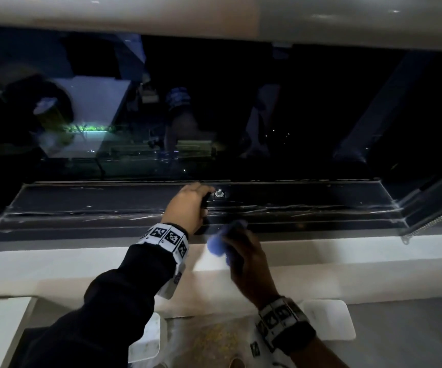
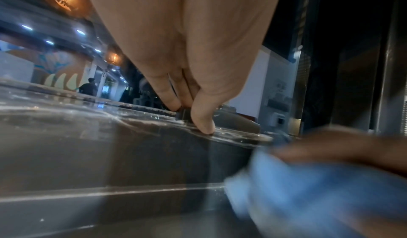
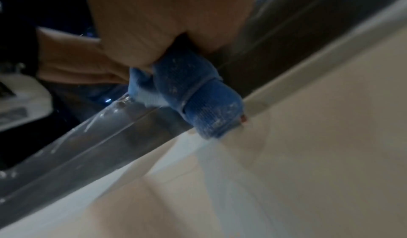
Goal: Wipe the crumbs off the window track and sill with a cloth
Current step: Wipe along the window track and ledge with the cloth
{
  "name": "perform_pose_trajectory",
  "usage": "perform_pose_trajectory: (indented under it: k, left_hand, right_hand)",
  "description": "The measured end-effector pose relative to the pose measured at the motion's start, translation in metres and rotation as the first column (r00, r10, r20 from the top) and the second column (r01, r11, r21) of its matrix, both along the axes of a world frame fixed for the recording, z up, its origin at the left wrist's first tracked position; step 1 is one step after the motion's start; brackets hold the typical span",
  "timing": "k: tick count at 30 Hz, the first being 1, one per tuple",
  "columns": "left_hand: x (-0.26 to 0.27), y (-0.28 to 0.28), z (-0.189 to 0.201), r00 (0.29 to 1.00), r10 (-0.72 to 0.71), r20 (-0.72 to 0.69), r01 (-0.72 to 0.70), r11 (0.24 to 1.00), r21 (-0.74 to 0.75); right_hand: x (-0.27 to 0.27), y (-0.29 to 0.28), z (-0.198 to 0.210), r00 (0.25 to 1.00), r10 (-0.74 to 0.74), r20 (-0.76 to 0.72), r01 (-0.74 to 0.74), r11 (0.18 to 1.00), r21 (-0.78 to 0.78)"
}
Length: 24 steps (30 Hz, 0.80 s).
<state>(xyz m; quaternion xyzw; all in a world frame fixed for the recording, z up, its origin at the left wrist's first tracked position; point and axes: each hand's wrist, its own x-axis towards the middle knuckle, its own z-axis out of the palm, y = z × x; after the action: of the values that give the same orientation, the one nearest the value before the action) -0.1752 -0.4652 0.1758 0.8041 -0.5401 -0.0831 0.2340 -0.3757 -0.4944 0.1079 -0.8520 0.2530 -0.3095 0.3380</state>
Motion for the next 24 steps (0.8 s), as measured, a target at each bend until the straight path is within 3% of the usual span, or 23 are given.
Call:
perform_pose_trajectory:
  k: [5, 9, 12, 16, 18, 24]
  left_hand:
    - [0.002, -0.002, 0.002, 1.000, -0.015, 0.001, 0.015, 1.000, 0.002]
    - [0.004, -0.002, 0.001, 1.000, -0.006, 0.005, 0.006, 1.000, 0.020]
    - [0.003, -0.004, 0.000, 1.000, 0.008, -0.001, -0.008, 1.000, 0.007]
    - [0.003, -0.004, -0.001, 1.000, -0.007, 0.008, 0.007, 1.000, -0.005]
    - [0.003, -0.004, -0.003, 1.000, -0.014, 0.017, 0.014, 1.000, -0.006]
    - [0.002, -0.004, -0.005, 1.000, -0.004, 0.020, 0.005, 1.000, -0.017]
  right_hand:
    - [0.033, -0.001, -0.011, 0.948, -0.013, -0.318, -0.002, 0.999, -0.047]
    - [0.017, -0.003, -0.001, 0.916, 0.272, -0.296, -0.272, 0.961, 0.041]
    - [0.022, -0.001, -0.006, 0.955, 0.199, -0.219, -0.195, 0.980, 0.039]
    - [0.033, 0.019, -0.016, 0.926, 0.166, -0.339, -0.147, 0.986, 0.080]
    - [0.026, 0.026, -0.024, 0.899, 0.203, -0.387, -0.200, 0.979, 0.047]
    - [0.032, 0.023, -0.004, 0.897, 0.340, -0.282, -0.315, 0.940, 0.131]
